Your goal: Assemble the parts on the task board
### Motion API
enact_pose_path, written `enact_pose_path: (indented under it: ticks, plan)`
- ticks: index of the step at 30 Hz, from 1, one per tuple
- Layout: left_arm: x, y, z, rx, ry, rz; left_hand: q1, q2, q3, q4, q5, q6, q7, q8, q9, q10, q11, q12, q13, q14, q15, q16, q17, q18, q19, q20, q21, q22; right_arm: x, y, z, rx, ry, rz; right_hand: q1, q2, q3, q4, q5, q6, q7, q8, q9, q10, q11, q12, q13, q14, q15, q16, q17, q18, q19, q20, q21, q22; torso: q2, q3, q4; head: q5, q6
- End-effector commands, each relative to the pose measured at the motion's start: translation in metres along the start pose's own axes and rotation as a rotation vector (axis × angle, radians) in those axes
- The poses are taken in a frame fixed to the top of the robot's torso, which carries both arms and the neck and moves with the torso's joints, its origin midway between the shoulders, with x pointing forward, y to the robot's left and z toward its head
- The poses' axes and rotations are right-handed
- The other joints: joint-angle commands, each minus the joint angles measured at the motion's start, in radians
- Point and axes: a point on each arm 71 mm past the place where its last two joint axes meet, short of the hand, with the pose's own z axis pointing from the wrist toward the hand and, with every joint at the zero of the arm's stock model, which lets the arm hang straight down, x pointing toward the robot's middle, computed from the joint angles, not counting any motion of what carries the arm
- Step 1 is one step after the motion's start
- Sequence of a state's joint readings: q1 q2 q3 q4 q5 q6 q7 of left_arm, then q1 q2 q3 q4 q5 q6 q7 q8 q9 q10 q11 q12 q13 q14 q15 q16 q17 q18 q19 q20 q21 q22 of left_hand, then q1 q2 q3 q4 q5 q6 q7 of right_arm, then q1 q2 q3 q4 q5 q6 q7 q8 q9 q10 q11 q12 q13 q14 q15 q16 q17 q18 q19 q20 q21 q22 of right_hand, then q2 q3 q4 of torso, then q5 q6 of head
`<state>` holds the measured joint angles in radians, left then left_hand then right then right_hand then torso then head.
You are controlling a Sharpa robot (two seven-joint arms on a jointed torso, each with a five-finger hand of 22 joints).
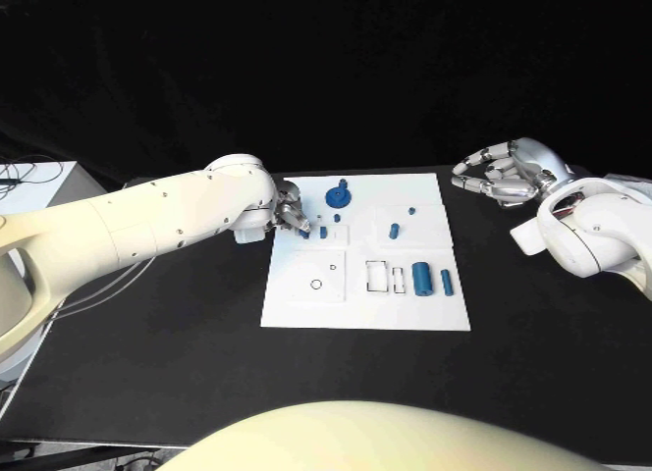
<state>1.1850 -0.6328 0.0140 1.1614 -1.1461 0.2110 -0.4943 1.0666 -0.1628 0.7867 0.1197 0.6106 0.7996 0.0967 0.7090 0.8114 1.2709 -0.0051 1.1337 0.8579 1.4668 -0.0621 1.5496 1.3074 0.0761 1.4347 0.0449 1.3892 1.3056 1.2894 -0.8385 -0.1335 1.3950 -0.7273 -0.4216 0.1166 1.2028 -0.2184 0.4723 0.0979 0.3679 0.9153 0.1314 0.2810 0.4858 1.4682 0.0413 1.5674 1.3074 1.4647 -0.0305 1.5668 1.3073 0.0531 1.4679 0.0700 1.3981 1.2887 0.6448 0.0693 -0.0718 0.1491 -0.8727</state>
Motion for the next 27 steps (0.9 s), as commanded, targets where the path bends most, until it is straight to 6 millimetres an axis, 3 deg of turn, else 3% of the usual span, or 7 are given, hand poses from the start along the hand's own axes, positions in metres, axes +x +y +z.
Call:
enact_pose_path:
  ticks: [1,27]
  plan:
    - [0.0063,0.0008,0.0013,-0.005,0.031,0.024,0.010,0.003,0.146,-0.153,0.006,0.026,-0.021,0.003,0.008,0.003,-0.001,-0.001,-0.001,0.098,-0.006,0.006,0.245,-0.012,0.007,-0.003,0.004,0.001,0.0005,0.0008,0.0002,-0.006,0.010,-0.002,0.005,-0.002,0.002,0.004,0.001,-0.002,0.002,-0.008,0.004,0.103,0.007,0.003,0.263,0.106,0.006,0.004,0.263,0.002,0.013,0.006,0.001,0.004,0.000,0.0008,0.0002,0.001,0.000]
    - [0.0027,0.0006,-0.0016,0.008,0.014,0.006,0.011,0.002,0.146,-0.156,0.010,0.028,-0.021,0.004,0.009,0.006,-0.001,0.000,0.003,0.098,-0.006,0.008,0.247,-0.012,0.008,-0.004,0.005,0.003,0.0006,0.0004,0.0005,-0.005,0.011,-0.002,0.005,-0.002,0.002,0.004,0.001,-0.002,0.002,-0.008,0.004,0.103,0.007,0.003,0.263,0.106,0.006,0.004,0.263,0.002,0.013,0.006,0.001,0.004,-0.001,0.0008,-0.0009,0.000,0.000]
